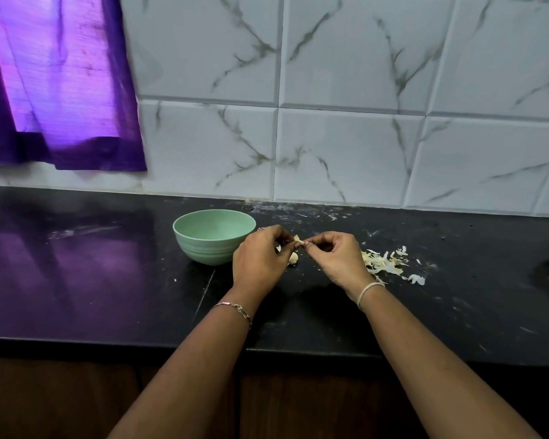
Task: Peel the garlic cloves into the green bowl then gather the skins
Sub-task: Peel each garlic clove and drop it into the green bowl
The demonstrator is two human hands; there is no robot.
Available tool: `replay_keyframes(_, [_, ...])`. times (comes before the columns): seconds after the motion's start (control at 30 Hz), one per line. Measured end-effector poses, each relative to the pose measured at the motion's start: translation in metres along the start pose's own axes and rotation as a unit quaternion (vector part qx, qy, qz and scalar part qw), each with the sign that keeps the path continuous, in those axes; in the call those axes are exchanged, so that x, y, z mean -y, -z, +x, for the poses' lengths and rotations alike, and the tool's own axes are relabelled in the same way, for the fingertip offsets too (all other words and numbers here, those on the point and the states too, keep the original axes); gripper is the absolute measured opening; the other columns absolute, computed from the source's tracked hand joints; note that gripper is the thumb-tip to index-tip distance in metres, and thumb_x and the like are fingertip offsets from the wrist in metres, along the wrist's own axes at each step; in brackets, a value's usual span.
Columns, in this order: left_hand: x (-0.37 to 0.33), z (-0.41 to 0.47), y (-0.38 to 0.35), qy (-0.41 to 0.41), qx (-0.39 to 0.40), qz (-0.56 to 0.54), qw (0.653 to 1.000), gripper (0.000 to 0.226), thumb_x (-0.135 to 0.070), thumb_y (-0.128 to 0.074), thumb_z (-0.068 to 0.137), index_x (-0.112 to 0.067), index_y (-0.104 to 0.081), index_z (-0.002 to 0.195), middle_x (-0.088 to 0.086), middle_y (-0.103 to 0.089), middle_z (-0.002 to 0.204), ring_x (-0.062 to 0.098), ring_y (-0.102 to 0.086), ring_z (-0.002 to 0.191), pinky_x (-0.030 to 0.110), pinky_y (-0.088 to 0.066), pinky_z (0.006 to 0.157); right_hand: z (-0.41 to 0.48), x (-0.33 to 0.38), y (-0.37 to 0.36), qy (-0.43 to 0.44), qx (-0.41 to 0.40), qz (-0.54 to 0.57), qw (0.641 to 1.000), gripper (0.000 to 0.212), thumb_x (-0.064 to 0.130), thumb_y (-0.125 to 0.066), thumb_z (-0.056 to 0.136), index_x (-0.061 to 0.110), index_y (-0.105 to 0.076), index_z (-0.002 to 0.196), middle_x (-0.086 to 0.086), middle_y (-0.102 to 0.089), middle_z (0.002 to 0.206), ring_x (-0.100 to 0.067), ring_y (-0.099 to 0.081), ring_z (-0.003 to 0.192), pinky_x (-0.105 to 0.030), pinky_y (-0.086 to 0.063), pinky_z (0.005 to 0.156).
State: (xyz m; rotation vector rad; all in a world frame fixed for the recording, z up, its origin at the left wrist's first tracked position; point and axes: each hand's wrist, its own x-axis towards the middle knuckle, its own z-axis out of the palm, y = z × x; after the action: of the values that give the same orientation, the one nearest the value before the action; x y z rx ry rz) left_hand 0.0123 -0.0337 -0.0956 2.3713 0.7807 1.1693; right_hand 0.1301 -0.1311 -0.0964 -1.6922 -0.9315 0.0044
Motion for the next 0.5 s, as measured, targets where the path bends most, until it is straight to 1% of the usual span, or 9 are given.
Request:
replay_keyframes(0.07, [-0.0003,-0.0014,0.0,-0.02,-0.003,0.023,1.0,0.012,-0.043,-0.066,0.085,-0.031,-0.065,0.089,-0.014,-0.064,0.087,0.009,-0.06,0.082,0.028,-0.044,0.066,-0.0006,0.0002,0.0,0.013,-0.01,-0.034,0.999,0.012,0.023,-0.073,0.082,0.03,-0.072,0.073,0.005,-0.07,0.067,-0.007,-0.059,0.059,-0.029,-0.05,0.059])
replay_keyframes(0.13, [-0.0002,-0.0018,-0.0003,-0.033,-0.008,0.036,0.999,0.014,-0.043,-0.065,0.086,-0.03,-0.065,0.091,-0.012,-0.065,0.09,0.011,-0.061,0.085,0.03,-0.046,0.068,-0.0014,0.0009,-0.0004,0.018,-0.021,-0.066,0.997,0.015,0.025,-0.072,0.082,0.033,-0.07,0.07,0.007,-0.069,0.065,-0.007,-0.059,0.058,-0.031,-0.051,0.059])
replay_keyframes(0.3, [-0.0004,-0.0032,-0.0007,-0.066,-0.022,0.058,0.996,0.015,-0.042,-0.063,0.088,-0.027,-0.063,0.092,-0.01,-0.064,0.093,0.013,-0.06,0.088,0.032,-0.045,0.066,-0.0016,0.0033,-0.0013,0.005,-0.047,-0.102,0.994,0.006,0.032,-0.07,0.082,0.029,-0.073,0.077,0.007,-0.068,0.065,-0.01,-0.063,0.061,-0.034,-0.053,0.06])
replay_keyframes(0.4, [-0.0006,-0.0033,0.0,-0.072,-0.031,0.066,0.995,0.015,-0.041,-0.063,0.088,-0.026,-0.063,0.089,-0.009,-0.063,0.092,0.014,-0.059,0.087,0.031,-0.043,0.065,0.0007,0.0008,-0.0004,-0.01,-0.06,-0.073,0.995,0.008,0.033,-0.07,0.081,0.028,-0.073,0.075,0.007,-0.069,0.067,-0.011,-0.064,0.064,-0.035,-0.055,0.062])
replay_keyframes(0.5, [0.001,-0.003,-0.0017,-0.066,-0.013,0.065,0.996,0.013,-0.04,-0.064,0.088,-0.027,-0.063,0.09,-0.01,-0.062,0.093,0.013,-0.058,0.088,0.029,-0.04,0.065,0.0013,0.0,-0.002,-0.014,-0.052,-0.018,0.998,0.007,0.027,-0.071,0.083,0.026,-0.072,0.076,0.006,-0.07,0.068,-0.011,-0.064,0.063,-0.034,-0.055,0.064])
